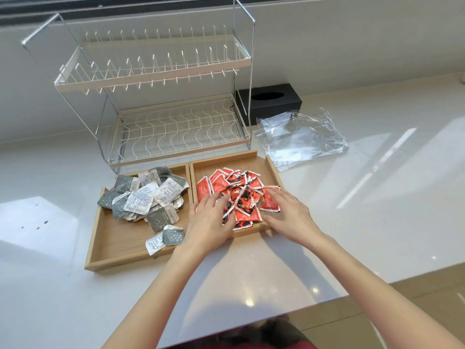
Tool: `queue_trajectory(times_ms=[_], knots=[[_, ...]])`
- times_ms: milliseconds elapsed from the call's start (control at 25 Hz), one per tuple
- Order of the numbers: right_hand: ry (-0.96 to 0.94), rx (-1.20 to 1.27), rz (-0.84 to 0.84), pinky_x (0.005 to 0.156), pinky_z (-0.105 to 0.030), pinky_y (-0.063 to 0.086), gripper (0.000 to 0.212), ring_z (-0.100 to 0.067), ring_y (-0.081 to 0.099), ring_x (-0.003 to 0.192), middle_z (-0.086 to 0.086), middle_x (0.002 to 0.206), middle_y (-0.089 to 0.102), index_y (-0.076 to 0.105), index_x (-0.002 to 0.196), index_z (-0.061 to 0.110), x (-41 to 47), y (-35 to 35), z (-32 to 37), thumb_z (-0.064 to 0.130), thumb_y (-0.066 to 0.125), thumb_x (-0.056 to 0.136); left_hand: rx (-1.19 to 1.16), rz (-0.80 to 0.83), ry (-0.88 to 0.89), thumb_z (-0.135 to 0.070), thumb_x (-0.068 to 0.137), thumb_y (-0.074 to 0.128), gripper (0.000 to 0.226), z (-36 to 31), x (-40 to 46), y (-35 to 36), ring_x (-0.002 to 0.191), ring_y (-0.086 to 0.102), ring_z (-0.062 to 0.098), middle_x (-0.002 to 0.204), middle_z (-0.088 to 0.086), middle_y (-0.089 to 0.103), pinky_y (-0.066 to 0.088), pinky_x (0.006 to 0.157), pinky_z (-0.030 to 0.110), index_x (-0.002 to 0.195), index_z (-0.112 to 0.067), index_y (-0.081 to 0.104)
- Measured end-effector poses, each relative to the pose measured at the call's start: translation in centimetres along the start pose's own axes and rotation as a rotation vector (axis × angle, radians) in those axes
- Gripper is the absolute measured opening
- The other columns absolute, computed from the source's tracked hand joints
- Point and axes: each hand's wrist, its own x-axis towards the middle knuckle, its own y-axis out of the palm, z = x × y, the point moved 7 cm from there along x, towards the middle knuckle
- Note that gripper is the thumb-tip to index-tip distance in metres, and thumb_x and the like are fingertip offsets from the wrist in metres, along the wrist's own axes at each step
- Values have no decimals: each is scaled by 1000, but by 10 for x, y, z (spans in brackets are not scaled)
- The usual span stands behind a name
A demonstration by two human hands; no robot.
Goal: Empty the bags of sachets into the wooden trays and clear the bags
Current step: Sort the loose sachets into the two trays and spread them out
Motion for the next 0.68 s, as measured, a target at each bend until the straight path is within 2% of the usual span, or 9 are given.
queue_trajectory(times_ms=[160,280,560,680], knots=[[0,4,-11,115,-41,19,63,-20,22,141,1,151,31,29,141,27,-2,-14,-18,31,55,84,0,-35,37,-36,90,39,51,-25,4,-1,139,24,20,149,2,32,15,112,39,139,-24,32],[4,-15,22,116,-37,13,63,-19,15,143,0,154,24,25,143,23,3,-28,-38,31,53,86,-25,-67,39,-36,90,40,50,-47,15,5,136,29,20,147,1,36,21,110,40,137,-23,34],[-84,-88,106,116,-36,9,63,-15,9,144,3,155,18,20,144,25,34,-82,-106,30,50,88,-79,-122,-75,-30,90,43,46,-120,56,23,132,36,23,143,4,41,26,106,38,134,-19,39],[-131,-112,147,116,-35,8,63,-15,9,144,3,155,18,20,144,24,52,-100,-136,30,49,89,-196,-157,-104,-26,89,45,46,-146,78,33,128,41,25,137,8,47,31,104,36,133,-13,41]])
